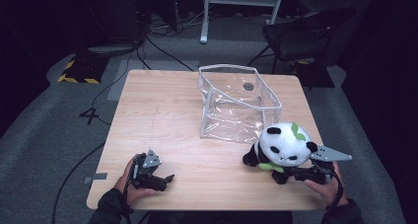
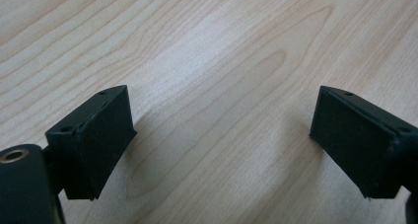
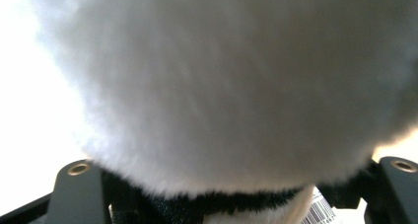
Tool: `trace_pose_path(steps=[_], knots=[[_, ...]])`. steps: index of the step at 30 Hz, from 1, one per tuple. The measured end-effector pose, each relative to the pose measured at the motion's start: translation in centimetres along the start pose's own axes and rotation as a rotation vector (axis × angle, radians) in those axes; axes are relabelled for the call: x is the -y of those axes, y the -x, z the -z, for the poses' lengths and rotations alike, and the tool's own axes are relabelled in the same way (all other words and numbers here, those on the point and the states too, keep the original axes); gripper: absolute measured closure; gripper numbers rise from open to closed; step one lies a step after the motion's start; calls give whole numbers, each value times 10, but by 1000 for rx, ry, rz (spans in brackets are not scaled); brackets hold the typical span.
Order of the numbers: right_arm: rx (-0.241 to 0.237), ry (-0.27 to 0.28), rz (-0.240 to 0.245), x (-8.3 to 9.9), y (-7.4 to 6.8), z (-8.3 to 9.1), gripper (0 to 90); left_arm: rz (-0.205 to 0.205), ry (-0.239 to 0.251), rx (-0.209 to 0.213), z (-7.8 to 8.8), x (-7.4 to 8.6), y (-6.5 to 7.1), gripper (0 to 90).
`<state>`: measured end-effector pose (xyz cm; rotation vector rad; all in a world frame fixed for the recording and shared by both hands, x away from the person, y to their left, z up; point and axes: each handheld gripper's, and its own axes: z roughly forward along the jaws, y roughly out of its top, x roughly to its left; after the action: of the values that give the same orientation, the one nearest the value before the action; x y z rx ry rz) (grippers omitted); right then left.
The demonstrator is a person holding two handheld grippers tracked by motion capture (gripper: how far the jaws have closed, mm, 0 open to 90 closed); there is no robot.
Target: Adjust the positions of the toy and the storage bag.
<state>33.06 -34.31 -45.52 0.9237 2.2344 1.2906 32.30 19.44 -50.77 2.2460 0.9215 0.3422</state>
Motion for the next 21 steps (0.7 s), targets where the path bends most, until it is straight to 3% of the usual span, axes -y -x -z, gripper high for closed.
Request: trace_pose_path(steps=[4,13,21], knots=[[23,1,-9,3,2,6,276,2,-7,-1,-6,-6,-1,66],[141,5,-72,14,15,22,270,-28,-15,24,-32,-35,-6,38],[154,12,-108,17,18,24,265,-38,-21,32,-58,-66,-13,34]])
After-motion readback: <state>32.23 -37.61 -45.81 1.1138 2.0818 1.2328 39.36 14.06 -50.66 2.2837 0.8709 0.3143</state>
